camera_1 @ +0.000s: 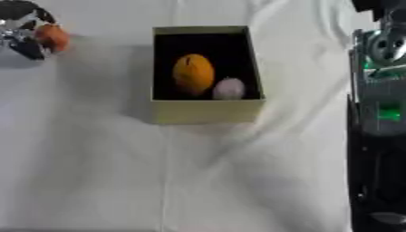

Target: Pick up objects on the table and place them in the box.

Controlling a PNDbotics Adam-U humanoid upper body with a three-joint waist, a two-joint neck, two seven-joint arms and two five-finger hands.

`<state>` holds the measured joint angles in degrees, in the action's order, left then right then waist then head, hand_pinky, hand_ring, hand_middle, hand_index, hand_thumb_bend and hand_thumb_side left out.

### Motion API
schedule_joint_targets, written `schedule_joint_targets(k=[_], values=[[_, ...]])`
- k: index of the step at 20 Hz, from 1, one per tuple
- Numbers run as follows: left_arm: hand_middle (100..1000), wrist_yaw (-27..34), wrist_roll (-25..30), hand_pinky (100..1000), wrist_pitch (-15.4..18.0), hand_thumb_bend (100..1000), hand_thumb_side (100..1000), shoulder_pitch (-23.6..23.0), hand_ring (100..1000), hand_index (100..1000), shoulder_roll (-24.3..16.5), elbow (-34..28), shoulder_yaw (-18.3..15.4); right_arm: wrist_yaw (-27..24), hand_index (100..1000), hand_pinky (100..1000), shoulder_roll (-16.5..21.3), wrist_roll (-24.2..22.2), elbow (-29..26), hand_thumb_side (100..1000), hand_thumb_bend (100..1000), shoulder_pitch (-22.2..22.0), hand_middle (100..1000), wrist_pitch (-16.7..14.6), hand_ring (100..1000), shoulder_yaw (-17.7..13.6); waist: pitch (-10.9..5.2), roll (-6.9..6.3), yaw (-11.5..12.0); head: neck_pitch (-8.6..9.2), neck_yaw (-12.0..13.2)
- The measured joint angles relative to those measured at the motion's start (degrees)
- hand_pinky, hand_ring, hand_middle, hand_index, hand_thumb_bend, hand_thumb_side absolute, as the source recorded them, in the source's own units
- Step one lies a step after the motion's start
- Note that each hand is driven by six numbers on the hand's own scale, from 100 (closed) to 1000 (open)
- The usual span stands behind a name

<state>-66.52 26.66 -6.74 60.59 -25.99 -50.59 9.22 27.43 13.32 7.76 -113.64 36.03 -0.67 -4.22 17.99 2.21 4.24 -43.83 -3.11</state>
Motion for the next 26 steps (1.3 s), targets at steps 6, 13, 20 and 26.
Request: schedule_joint_targets(k=[6,13,20,26], values=[[581,0.4,-2.3,231,0.1,257,100,0.2,494,661,0.3,0.6,-0.7,-0.2,806,851,0.0,0.0,0.0,754,100,0.0,716,0.1,813,0.0,0.01,0.0,0.0,0.0,0.0],[441,-0.1,-9.1,100,-2.8,357,100,0.2,352,523,0.2,0.0,-0.6,-0.4,807,851,0.0,-0.1,0.0,752,100,-0.3,715,0.1,813,0.0,-0.02,-0.18,0.0,0.0,-0.1],[439,-0.8,-10.4,100,-2.3,375,100,0.2,345,531,-0.7,-3.9,0.5,-0.4,806,851,-0.1,-0.1,0.0,749,100,-0.7,714,0.1,813,0.0,-0.56,-0.67,0.1,0.0,-0.6],[434,3.1,-5.4,100,0.2,388,100,0.2,345,528,-2.6,-13.2,3.1,-0.4,806,852,-0.1,-0.1,0.0,746,100,-0.8,713,0.0,813,0.0,-1.22,-1.2,0.2,0.0,-1.1]])
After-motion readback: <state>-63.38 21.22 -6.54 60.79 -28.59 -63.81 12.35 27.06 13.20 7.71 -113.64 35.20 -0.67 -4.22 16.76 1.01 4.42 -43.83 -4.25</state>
